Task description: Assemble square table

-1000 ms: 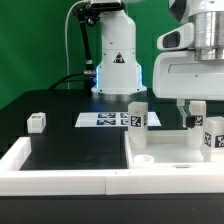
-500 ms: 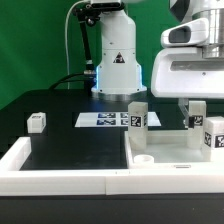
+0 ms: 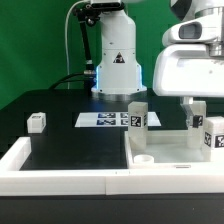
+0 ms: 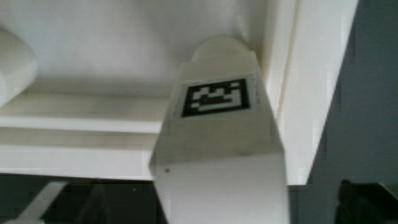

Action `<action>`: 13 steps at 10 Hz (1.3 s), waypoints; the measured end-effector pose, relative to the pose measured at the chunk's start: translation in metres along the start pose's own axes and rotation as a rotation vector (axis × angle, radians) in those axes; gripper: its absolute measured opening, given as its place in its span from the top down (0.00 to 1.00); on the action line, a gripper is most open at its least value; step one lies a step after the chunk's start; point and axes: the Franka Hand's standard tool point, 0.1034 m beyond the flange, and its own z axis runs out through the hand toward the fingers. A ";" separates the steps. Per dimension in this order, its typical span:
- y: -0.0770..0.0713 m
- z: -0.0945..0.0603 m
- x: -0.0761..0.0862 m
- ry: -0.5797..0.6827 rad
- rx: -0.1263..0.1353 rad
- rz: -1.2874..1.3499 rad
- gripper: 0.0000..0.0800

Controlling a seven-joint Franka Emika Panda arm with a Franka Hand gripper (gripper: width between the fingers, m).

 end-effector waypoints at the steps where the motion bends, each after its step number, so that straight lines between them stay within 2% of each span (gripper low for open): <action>1: -0.001 -0.001 0.001 0.001 0.001 0.033 0.19; 2: 0.000 0.000 0.001 0.001 0.001 0.034 0.36; 3: 0.000 0.000 0.001 0.001 0.000 0.035 0.36; 4: 0.000 0.000 0.001 0.001 0.000 0.035 0.53; 5: 0.000 0.000 0.001 0.003 0.001 0.044 0.64; 7: 0.001 0.000 0.001 0.003 0.001 0.062 0.64; 11: 0.003 0.000 0.001 0.003 0.000 0.288 0.64; 13: 0.012 0.000 0.002 0.019 -0.006 0.412 0.64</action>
Offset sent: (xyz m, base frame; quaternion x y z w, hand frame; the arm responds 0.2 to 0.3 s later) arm 0.0000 0.0000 0.0000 0.0000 0.0000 0.0000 1.0000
